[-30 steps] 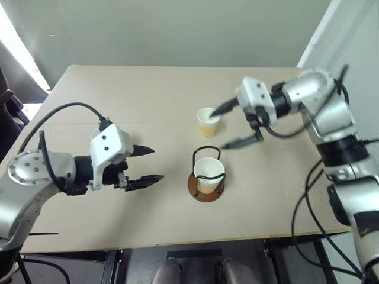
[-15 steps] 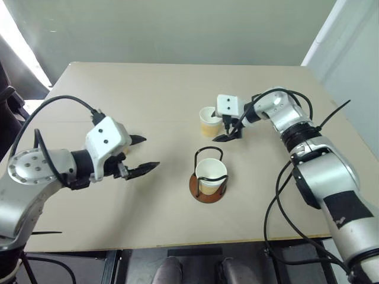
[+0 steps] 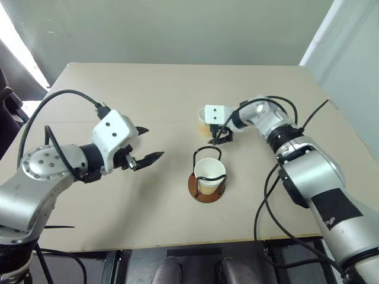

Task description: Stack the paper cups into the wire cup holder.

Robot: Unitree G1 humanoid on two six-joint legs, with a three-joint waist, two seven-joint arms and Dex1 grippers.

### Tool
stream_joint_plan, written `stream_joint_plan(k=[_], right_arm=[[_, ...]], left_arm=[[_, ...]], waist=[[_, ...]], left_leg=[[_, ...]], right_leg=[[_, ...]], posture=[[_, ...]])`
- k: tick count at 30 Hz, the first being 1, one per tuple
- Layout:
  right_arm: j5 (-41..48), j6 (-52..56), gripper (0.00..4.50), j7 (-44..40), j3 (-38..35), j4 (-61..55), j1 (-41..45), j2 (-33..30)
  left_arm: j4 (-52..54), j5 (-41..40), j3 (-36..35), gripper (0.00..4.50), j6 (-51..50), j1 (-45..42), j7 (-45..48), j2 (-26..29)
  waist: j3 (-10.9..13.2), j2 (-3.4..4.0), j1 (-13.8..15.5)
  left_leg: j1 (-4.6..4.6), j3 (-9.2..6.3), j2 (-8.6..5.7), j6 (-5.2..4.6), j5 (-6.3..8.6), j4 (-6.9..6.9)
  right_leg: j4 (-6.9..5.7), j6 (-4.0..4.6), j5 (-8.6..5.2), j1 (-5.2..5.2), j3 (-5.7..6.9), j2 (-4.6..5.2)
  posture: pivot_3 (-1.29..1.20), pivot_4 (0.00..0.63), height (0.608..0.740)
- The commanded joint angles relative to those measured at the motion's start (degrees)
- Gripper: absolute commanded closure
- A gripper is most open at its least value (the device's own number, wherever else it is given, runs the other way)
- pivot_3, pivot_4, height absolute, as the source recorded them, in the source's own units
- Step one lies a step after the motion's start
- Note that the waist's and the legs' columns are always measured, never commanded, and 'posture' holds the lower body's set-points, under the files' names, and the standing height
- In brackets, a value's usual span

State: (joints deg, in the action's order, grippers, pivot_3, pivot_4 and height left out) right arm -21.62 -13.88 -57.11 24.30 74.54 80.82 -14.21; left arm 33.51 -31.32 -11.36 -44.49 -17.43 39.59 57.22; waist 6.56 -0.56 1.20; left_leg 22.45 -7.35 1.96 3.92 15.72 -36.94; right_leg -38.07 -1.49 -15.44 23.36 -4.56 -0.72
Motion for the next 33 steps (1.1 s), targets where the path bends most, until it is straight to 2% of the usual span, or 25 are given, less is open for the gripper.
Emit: stream_joint_plan(k=[1, 8, 9, 12, 14, 17, 21, 25, 28, 33], right_arm=[[-1.75, -1.34, 1.69, 2.75, 0.3, 0.1, 3.25, 0.99], [-1.13, -2.74, 4.31, -0.58, -1.04, -0.13, 3.84, 0.15], [0.05, -3.13, 4.45, -3.49, -1.86, -0.63, 3.96, -0.52], [9.04, -2.91, 4.45, -21.53, -7.88, -5.66, 4.17, -4.96], [12.05, -2.14, 4.45, -26.99, -9.88, -9.14, 3.72, -7.04], [19.86, 6.16, 4.45, -34.36, -13.1, -20.48, 2.85, -12.29], [41.66, 25.91, 4.45, -35.39, -7.3, -47.93, -3.07, -26.05], [54.47, 37.24, 4.45, -35.39, -4.36, -67.95, -9.85, -35.18], [57.31, 42.13, 4.45, -35.39, -5.09, -75.62, -12.98, -35.81], [52.88, 43.34, 4.45, -33.1, -4.51, -79.61, -16.13, -31.71]], left_arm=[[1.82, 0.32, -0.54, 0.68, -0.28, -1.02, -0.55, 0.07], [1.52, 0.54, -0.98, 0.68, -0.33, -0.92, -0.26, 0.32], [1.11, 0.69, -0.74, 0.68, -0.12, -1.3, -0.06, 0.4], [-0.67, 0.62, -0.22, 0.68, 0.81, -2.7, 1.7, 0.79], [-0.96, 0.55, -0.4, 0.68, 1.3, -2.64, 2.68, 0.95], [-1.15, -0.63, -0.44, 0.68, 2.19, -2.77, 5.53, 1.1], [0.7, -5.3, -1.83, 0.68, 1.48, -1.43, 10.72, 1.65], [1.42, -7.85, -1.68, 0.68, 1.37, 0.19, 14.82, 2.82], [1.2, -8.24, -0.5, 0.68, 1.59, -0.14, 15.72, 2.98], [0.81, -7.8, 1.14, 0.68, 1.61, -1.46, 15.95, 2.89]], waist=[[0.0, 0.0, 0.0], [0.0, 0.0, 0.04], [0.0, 0.0, 0.03], [0.01, 0.02, 0.45], [0.0, 0.01, 0.62], [0.0, 0.01, 0.58], [0.0, 0.01, 0.94], [-0.01, -0.01, 0.61], [0.01, -0.03, -0.45], [0.02, -0.03, -1.08]], left_leg=[[0.0, 0.0, 0.0, 0.01, 0.01, 0.0], [0.01, 0.0, 0.01, 0.05, 0.03, -0.01], [0.01, 0.0, 0.0, 0.05, 0.03, -0.01], [0.08, 0.01, 0.0, 0.07, 0.01, -0.03], [0.15, 0.03, 0.0, 0.08, 0.01, -0.06], [0.15, 0.06, 0.0, 0.09, 0.0, -0.08], [0.23, 0.03, 0.02, 0.15, -0.03, -0.06], [0.06, 0.07, 0.08, 0.16, -0.04, -0.11], [-0.42, 0.18, 0.06, 0.15, -0.03, -0.08], [-0.9, 0.14, 0.25, -0.21, -0.13, -0.11]], right_leg=[[0.0, 0.0, 0.0, 0.02, 0.0, 0.0], [0.01, 0.0, 0.0, 0.0, 0.0, -0.01], [0.0, 0.0, 0.0, 0.01, 0.0, -0.01], [0.01, 0.0, 0.0, 0.03, 0.0, -0.01], [0.02, 0.0, 0.0, 0.03, 0.01, -0.02], [0.06, 0.0, 0.0, 0.02, 0.0, -0.03], [0.17, 0.0, 0.0, 0.0, 0.02, -0.12], [0.25, 0.0, 0.0, -0.26, -0.05, -0.21], [0.25, -0.01, -0.01, -0.54, -0.17, -0.33], [-0.03, 0.0, -0.02, -0.73, -0.21, -0.38]], posture=[[0.0, 0.15, 0.74], [0.0, 0.15, 0.74], [0.0, 0.15, 0.74], [0.0, 0.15, 0.74], [0.0, 0.15, 0.74], [0.0, 0.15, 0.74], [0.0, 0.15, 0.74], [0.0, 0.15, 0.74], [0.0, 0.15, 0.74], [0.0, 0.15, 0.74]])
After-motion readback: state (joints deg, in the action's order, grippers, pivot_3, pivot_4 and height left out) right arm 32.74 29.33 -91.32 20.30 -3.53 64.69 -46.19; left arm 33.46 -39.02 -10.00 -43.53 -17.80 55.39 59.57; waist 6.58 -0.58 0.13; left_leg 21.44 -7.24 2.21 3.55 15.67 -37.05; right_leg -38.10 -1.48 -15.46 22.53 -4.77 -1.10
